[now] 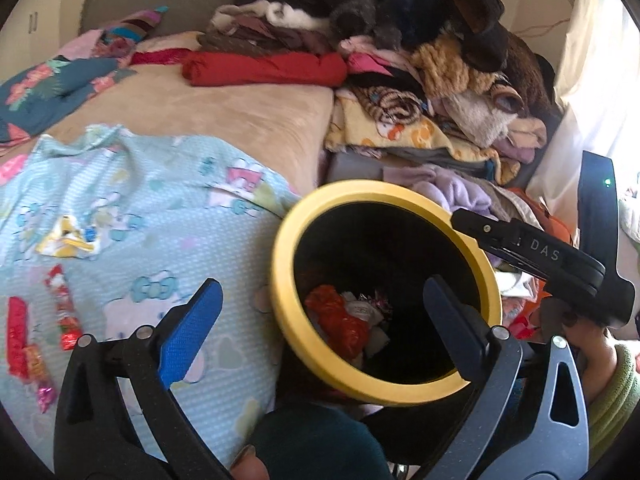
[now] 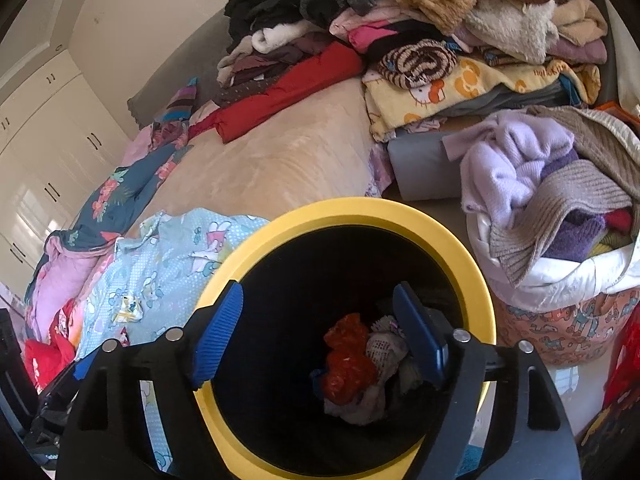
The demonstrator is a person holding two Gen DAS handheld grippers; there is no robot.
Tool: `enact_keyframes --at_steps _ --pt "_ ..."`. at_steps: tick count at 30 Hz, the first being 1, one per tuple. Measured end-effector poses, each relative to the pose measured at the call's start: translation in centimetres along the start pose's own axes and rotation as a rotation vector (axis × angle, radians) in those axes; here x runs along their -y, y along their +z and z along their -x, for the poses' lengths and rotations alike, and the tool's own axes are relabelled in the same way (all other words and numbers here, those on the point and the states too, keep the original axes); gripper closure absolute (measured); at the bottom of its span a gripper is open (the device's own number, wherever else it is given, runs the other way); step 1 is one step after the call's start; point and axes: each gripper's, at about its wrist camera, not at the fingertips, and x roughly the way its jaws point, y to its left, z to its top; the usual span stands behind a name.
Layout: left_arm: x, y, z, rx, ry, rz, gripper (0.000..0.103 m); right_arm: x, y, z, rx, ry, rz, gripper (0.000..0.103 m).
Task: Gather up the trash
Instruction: 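Move both tools back over the red tube and remaining wrappers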
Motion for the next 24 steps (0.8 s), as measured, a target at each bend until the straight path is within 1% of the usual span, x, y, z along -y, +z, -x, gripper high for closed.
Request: enact_keyframes --at_steps 7,11,14,24 --pt "-1.7 0.2 2.7 0.065 0.067 0.007 0.011 -2.5 0.1 0.6 0.018 0.021 0.047 0.026" --pt "-2.9 0.3 3.9 0.091 0.086 0.021 0.011 -3.8 -0.1 0.8 0.024 0.034 0.078 0.025" --pt "-3.8 0.2 4.9 0.116 0.114 0.029 0.011 -5.0 -0.2 0.9 0.024 0.051 0.103 0.025" --pt "-7.1 -0.2 8.3 0.187 0.212 0.074 0.011 -10.5 -1.3 1.4 0.032 0.117 0.208 0.024"
